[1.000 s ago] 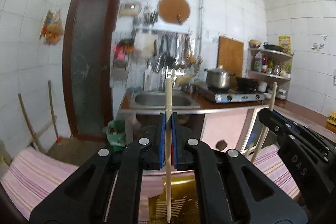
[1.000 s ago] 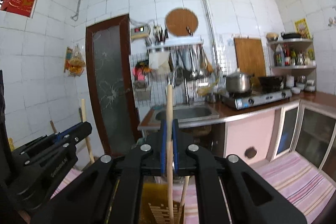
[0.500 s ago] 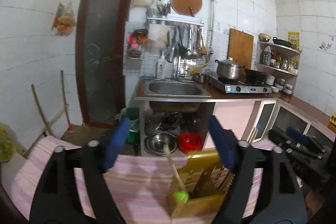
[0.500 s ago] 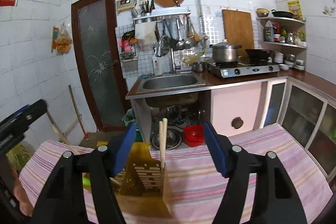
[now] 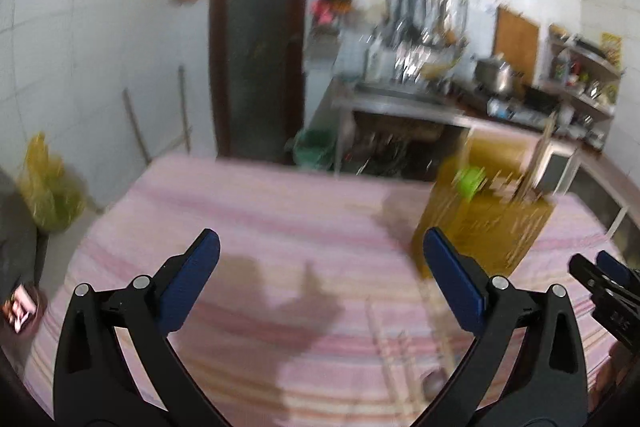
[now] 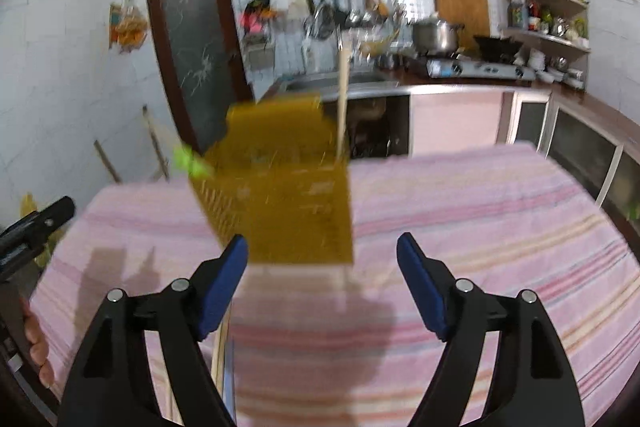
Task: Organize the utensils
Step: 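Release the chopsticks and move both tools back toward the remaining utensils, then grasp the grey fork with the right tool while the left tool grasps a chopstick, then lift fork and chopstick, carry them to the yellow holder and insert them, then open both tools and withdraw them toward the chopsticks on the table, then grasp a chopstick with the right tool while the left tool grasps another chopstick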
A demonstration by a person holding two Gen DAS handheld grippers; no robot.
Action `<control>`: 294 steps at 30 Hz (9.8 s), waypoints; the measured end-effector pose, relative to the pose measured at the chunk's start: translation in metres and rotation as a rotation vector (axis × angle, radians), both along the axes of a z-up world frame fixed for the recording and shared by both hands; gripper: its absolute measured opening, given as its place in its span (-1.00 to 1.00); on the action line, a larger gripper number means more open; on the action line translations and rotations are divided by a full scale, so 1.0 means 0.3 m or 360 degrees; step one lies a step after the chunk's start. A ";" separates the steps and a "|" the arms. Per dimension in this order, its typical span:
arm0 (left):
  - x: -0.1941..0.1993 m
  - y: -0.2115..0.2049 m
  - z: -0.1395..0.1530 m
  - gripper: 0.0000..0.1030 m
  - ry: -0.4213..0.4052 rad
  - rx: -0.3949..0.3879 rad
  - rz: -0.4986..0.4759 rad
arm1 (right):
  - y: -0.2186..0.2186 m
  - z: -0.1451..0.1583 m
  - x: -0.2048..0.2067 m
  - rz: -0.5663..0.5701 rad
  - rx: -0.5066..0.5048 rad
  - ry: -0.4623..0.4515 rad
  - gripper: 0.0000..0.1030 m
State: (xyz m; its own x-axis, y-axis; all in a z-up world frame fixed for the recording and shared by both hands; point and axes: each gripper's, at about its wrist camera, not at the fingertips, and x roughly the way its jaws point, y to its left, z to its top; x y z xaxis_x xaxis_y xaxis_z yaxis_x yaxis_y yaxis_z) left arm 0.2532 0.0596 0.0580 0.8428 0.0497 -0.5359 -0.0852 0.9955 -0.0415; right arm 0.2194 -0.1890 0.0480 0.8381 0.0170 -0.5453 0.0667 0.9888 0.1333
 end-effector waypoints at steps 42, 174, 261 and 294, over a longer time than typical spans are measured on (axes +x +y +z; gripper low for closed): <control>0.071 -0.027 -0.341 0.90 0.0473 0.0076 -0.0068 | 0.252 -0.281 -0.010 0.0337 -0.0310 0.0511 0.30; -0.252 -0.146 0.070 -0.91 -0.0494 -0.0034 -0.0288 | 0.010 0.008 -0.184 -0.0012 -0.0047 -0.0476 -0.86; 0.059 0.071 -0.338 0.90 0.0512 0.0004 -0.0018 | 0.245 -0.258 0.122 0.0232 -0.0199 0.0354 0.42; 0.051 -0.170 -0.362 0.71 0.0645 -0.0025 -0.0183 | 0.022 -0.290 -0.002 0.0087 -0.0120 0.0497 -0.87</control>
State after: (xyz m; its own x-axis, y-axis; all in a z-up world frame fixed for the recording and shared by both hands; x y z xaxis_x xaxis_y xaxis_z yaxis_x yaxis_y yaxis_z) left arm 0.2686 0.0086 -0.0505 0.5634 -0.0432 -0.8251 0.0139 0.9990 -0.0429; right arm 0.2190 -0.1826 -0.0390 0.6289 0.0072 -0.7774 0.0393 0.9984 0.0411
